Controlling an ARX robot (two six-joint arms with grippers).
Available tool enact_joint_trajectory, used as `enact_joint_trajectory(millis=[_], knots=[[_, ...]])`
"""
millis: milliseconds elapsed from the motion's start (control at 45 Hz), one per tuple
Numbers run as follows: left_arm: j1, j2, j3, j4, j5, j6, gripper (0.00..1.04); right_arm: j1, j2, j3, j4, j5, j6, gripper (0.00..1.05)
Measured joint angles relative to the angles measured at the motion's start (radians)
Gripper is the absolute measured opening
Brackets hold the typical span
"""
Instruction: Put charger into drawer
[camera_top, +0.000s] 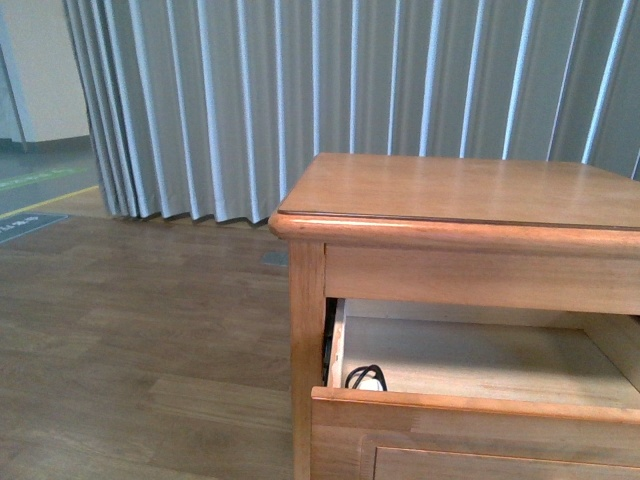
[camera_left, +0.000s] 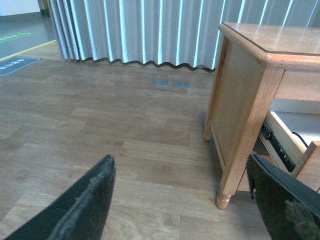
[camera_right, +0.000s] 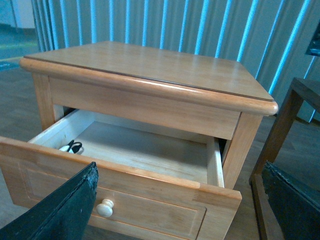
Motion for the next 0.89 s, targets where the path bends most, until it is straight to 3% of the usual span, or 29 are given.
enact_joint_trajectory(millis=[89,200,422,889], knots=[[0.0,0.0,0.0,0.0,0.0,0.001,1.0,0.043,0.079,0.0,0.038,0.047,-0.069,0.96],[0.0,0.0,0.0,0.0,0.0,0.003,0.99,0.14,0.264,0.001,0.106,0.141,-0.152,0.96],[0.0,0.0,0.0,0.0,0.0,0.003,0.99,0.316,0.759,0.032,0.397,0.312,-0.22,0.96],[0.0,0.0,0.0,0.0,0.0,0.003,0.99,0.486,1.42,0.233,0.652,0.417,-0.188,0.96]])
